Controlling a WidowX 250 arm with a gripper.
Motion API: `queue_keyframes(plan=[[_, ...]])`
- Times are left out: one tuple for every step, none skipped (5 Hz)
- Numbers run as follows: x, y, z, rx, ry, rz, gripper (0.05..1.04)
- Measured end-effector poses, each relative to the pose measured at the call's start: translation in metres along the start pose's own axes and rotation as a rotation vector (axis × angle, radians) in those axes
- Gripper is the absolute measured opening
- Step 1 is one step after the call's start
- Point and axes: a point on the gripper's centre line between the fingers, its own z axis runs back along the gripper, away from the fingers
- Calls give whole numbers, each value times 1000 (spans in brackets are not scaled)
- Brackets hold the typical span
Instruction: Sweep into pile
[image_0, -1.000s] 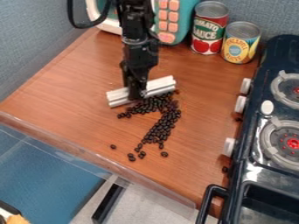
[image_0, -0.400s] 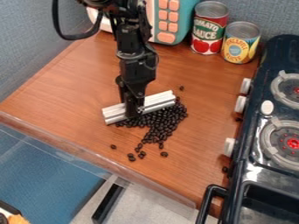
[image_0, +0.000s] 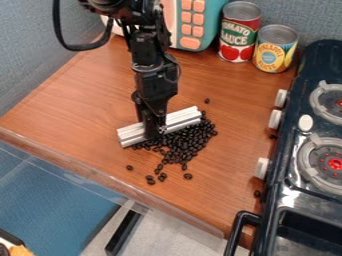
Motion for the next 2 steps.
queue_keyframes(plan=[[0, -2, 0, -19, -18, 48, 375], [-1, -2, -1, -30, -23, 84, 375]])
